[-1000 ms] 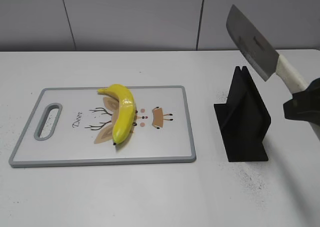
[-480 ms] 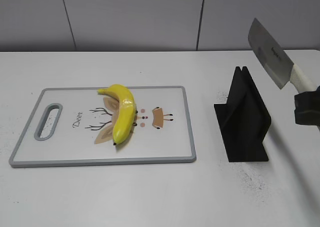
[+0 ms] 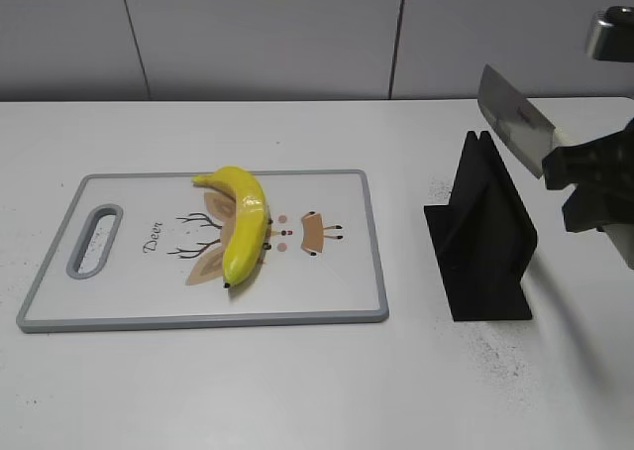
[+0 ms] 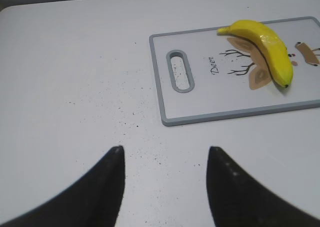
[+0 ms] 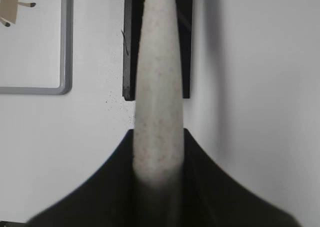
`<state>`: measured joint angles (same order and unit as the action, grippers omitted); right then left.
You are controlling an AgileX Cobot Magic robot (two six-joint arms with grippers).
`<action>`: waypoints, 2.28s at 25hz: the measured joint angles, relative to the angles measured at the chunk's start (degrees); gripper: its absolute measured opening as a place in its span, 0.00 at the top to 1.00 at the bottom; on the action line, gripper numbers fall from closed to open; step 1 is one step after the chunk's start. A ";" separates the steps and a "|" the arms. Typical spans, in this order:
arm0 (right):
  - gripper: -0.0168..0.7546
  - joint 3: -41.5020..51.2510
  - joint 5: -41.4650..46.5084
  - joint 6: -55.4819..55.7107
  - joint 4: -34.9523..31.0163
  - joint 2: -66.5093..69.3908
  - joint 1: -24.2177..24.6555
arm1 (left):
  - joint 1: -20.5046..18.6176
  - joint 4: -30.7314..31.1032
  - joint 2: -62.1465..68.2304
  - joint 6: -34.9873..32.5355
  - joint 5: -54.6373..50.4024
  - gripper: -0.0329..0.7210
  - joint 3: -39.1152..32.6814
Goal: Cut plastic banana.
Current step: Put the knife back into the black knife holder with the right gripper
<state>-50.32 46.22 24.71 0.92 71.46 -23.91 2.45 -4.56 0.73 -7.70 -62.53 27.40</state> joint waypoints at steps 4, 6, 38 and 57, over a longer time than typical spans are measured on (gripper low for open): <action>0.77 -2.19 0.25 -0.11 -0.06 3.51 0.00 | 0.00 -0.01 0.00 0.06 0.00 0.29 0.00; 0.77 -2.61 0.25 -0.11 -0.11 4.21 0.00 | 0.00 -0.01 0.00 0.06 0.00 0.29 0.00; 0.77 -10.39 5.65 -2.50 -0.41 8.14 0.00 | 0.00 -0.01 0.00 0.06 0.00 0.29 0.00; 0.77 -10.41 9.09 -2.81 -1.54 16.64 0.00 | 0.00 -0.01 0.00 0.06 0.00 0.30 0.00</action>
<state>-60.73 55.31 21.91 -0.62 88.11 -23.91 2.45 -4.57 0.73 -7.64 -62.53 27.40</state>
